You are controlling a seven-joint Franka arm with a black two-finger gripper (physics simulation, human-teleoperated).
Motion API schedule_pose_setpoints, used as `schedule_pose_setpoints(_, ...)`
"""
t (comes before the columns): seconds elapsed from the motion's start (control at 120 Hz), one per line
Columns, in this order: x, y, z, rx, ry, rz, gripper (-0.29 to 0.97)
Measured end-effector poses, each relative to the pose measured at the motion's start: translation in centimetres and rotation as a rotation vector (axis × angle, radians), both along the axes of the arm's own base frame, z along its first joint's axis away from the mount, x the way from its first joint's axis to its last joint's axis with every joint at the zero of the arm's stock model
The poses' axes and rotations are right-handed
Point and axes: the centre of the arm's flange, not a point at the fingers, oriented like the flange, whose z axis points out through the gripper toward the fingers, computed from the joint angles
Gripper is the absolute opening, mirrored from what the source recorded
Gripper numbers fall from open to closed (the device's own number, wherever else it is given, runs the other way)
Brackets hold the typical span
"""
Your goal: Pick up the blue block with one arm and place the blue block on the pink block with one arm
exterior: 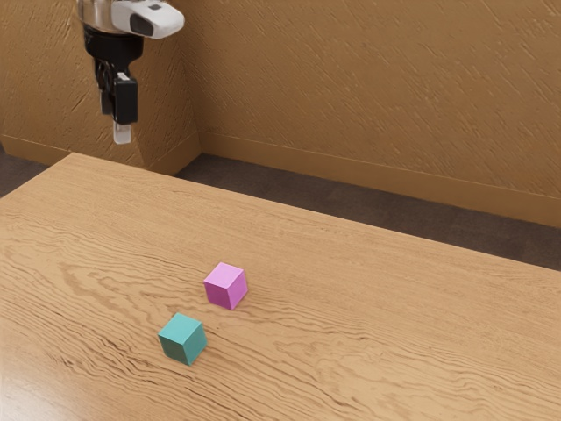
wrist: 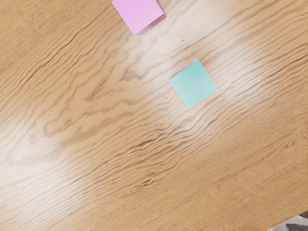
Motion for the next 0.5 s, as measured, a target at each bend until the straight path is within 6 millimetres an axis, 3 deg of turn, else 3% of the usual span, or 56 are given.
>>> schedule_pose_setpoints(0.183, 0.0, -0.3, -0.1, 0.001, 0.007, -0.033, 0.68)
schedule_pose_setpoints(0.283, 0.4, 1.4, -0.5, -0.002, 0.017, -0.01, 0.68)
schedule_pose_setpoints(0.383, 1.2, 2.2, -3.7, 0.002, 0.065, -0.005, 0.68)
schedule_pose_setpoints(0.5, 1.2, 1.4, -8.6, 0.018, 0.112, -0.029, 0.68)
